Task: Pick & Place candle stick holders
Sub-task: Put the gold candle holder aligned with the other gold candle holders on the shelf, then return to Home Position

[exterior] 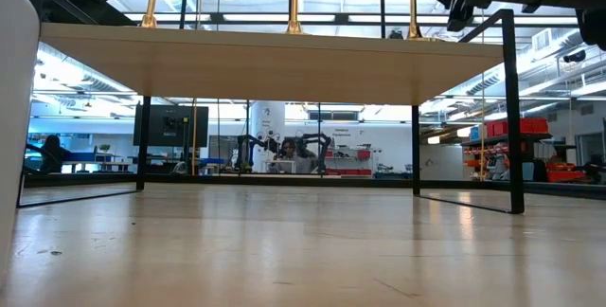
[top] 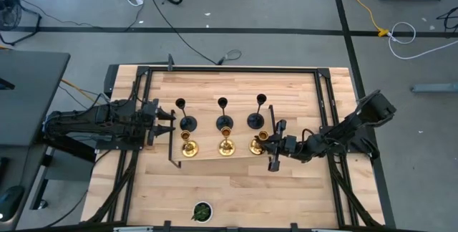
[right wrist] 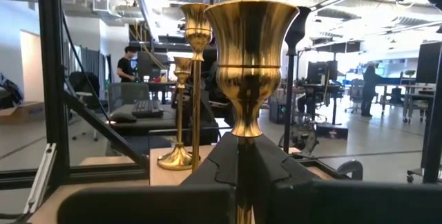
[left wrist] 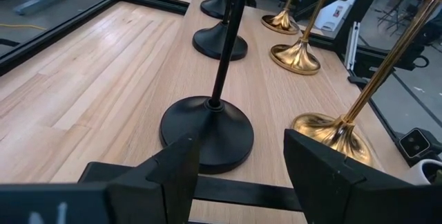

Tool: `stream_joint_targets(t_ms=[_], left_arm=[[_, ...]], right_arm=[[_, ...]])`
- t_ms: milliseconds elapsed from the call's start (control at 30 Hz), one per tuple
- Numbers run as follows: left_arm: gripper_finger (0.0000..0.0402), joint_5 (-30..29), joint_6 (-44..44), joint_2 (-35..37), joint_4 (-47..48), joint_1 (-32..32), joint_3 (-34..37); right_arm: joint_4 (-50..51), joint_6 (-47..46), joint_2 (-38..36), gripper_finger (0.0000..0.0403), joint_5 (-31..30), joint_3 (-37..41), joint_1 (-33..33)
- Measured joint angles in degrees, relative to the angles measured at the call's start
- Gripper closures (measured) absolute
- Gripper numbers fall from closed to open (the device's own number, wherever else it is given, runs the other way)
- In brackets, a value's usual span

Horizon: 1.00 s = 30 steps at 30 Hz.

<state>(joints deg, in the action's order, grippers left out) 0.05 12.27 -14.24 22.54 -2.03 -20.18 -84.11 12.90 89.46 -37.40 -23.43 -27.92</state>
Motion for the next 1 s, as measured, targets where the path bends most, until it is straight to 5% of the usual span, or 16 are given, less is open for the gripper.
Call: stream_joint_targets(t_ms=[600,1000], left_arm=[[0.0191,0.01,0.02,0.02,0.00,0.00,0.00],[0.0191,0.02,0.02,0.01,-0.01,-0.01,0.00]], right_arm=[[0.73,1.21,0.21,0.0308,-3.90,0.14,-0.13],[-0.58,6.10,-2.42,0.0212,-6.76,0.12,-3.47]])
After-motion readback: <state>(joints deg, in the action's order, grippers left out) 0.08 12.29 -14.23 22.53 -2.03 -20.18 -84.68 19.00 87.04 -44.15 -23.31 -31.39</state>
